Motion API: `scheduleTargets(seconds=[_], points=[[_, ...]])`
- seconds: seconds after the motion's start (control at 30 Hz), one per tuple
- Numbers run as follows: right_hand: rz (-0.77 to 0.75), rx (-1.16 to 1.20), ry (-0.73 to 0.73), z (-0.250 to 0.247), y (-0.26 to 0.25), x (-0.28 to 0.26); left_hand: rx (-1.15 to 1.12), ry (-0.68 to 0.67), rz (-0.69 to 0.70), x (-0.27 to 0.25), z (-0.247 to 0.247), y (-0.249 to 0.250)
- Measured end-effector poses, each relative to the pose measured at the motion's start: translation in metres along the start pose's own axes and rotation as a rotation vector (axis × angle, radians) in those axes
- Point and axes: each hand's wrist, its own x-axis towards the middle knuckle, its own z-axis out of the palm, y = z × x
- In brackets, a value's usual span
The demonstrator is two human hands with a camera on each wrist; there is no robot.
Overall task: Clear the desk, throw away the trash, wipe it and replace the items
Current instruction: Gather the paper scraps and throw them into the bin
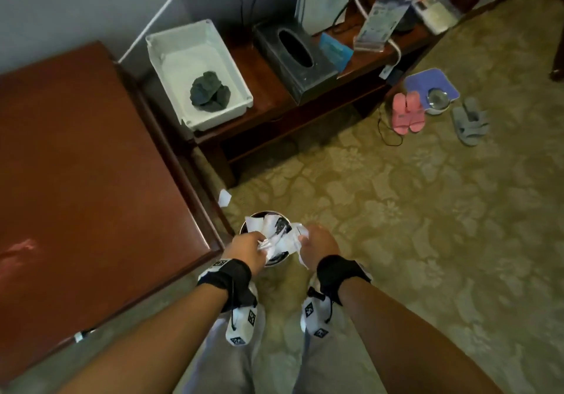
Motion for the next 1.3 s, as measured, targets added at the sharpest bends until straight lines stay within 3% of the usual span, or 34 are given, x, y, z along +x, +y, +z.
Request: scheduleTargets(seconds=[0.2,0.43,0.53,0.7,0.9,1.0,1.17,1.3], points=[[-0.079,-0.027,-0.066,0.053,0.038,0.115,-0.072,0.046,-0.147,0.099,0.079,-0.018],[-0.086,0.1,-0.107,0.162,0.087,0.244,-0.015,0.056,-0.295,0.222,0.184,-0.061],[-0.098,0.059,-0.163,0.207,0.101,0.275,0.059,0.04,-0.291,0.255,0.224,-0.08],[-0.366,-0.189,-0.284,0.246,0.096,0.324,0.15,-0.018,-0.175,0.294,0.263,-0.109],[-0.606,-0.481,-0.27,0.263,0.062,0.353,0.227,0.096,-0.153,0.318,0.28,-0.127],[-0.651,-0.611,-0.213,0.27,0.051,0.351,0.215,0.106,-0.174,0.323,0.28,-0.126],[-0.69,-0.687,-0.139,0.28,0.043,0.348,0.081,0.081,-0.216,0.322,0.277,-0.129],[-0.718,-0.639,-0.197,0.275,0.044,0.348,0.053,0.013,-0.143,0.315,0.264,-0.128]])
